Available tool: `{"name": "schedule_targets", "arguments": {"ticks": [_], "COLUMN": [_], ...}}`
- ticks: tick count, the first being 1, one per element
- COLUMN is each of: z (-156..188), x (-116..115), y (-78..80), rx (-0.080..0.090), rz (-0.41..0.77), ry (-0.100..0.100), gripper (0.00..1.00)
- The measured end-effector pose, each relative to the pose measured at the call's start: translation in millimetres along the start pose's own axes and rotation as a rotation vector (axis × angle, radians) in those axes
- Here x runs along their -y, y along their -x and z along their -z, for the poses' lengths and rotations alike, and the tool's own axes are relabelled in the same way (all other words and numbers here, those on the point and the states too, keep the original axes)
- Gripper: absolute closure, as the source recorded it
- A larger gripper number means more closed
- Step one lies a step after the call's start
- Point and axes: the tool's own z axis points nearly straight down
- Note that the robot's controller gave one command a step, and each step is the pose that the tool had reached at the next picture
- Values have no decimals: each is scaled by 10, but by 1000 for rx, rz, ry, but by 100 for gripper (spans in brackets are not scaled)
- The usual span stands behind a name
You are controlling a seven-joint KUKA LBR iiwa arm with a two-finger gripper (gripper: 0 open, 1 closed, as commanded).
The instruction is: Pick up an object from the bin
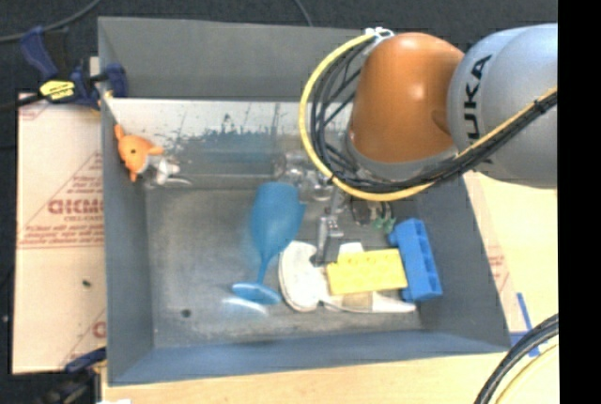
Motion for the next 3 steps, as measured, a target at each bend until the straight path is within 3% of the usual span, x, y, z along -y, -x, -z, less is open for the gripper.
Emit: {"name": "schedule_targets", "arguments": {"ticks": [1,2,3], "z": [49,-1097,-494], "x": [-1,844,829], "y": [14,-6,896], "rx": [9,9,26], "rz": [-1,117,169], "ry": [1,-2,-2], "gripper": [0,0,0]}}
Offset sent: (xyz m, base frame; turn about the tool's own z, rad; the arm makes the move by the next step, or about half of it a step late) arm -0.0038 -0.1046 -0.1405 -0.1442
